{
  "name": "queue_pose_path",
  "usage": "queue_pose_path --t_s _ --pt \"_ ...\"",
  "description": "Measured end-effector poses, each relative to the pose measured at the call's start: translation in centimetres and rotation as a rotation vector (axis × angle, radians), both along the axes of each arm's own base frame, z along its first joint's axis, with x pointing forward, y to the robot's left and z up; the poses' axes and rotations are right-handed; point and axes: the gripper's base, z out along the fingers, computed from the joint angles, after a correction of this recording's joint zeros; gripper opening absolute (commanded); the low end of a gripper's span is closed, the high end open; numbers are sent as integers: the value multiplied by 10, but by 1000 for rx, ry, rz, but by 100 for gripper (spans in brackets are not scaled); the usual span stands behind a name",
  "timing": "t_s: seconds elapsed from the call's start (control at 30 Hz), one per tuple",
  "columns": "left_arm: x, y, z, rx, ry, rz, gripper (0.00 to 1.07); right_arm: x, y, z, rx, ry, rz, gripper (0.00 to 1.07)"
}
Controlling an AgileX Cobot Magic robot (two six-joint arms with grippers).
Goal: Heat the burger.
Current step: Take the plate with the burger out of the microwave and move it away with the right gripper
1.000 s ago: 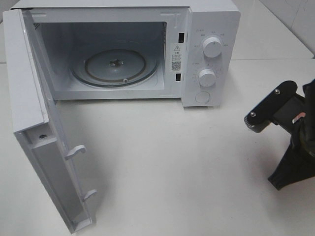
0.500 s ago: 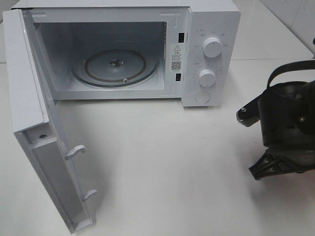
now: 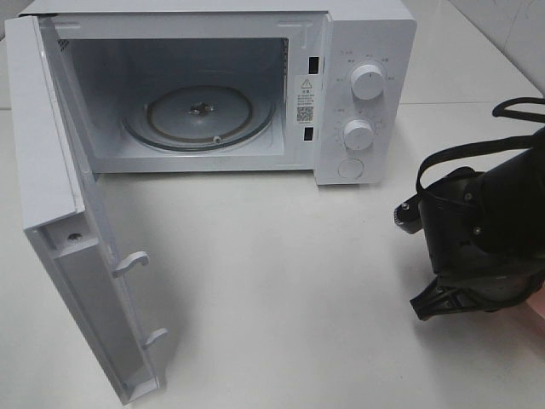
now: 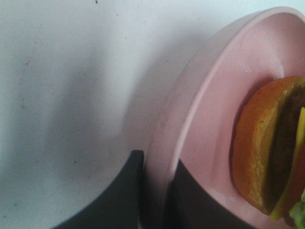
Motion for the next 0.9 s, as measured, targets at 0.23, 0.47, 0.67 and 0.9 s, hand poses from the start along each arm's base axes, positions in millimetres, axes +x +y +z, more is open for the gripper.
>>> queue_pose_path --t_s 0.23,0.47,0.67,0.9 --pt "0 0 0 0 0 0 98 5 -6 -18 -9 30 -23 9" --pt "0 0 0 0 0 0 98 7 -8 -18 -45 21 -15 25" --pt "0 0 0 0 0 0 98 7 -9 -17 -69 37 3 43" --pt "0 0 0 0 0 0 98 2 -6 16 64 -14 -8 48"
